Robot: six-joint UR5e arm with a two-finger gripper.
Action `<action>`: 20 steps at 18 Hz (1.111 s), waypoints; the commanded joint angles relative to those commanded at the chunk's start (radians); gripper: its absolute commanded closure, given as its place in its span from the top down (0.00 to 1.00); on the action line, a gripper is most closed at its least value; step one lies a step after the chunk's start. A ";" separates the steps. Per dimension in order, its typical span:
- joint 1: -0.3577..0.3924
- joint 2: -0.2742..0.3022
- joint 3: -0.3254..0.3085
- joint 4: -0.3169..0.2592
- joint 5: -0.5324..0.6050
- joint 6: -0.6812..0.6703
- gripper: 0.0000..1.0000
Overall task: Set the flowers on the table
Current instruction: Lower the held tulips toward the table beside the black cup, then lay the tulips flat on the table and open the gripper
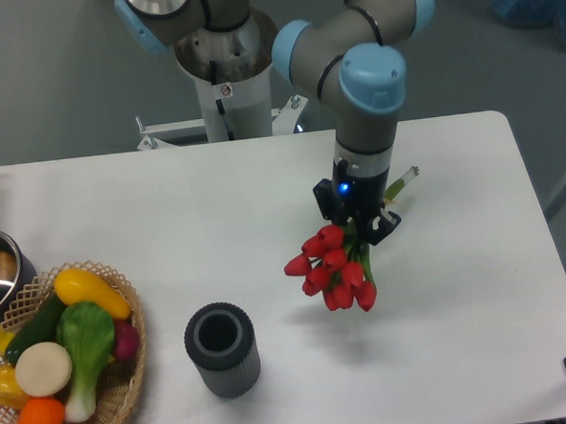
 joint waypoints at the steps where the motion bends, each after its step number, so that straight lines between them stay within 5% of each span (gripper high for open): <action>1: -0.005 -0.012 0.000 0.002 0.002 0.000 0.40; 12: -0.020 -0.077 0.006 0.015 0.000 -0.002 0.41; 20: -0.020 -0.084 0.021 0.014 -0.002 -0.003 0.62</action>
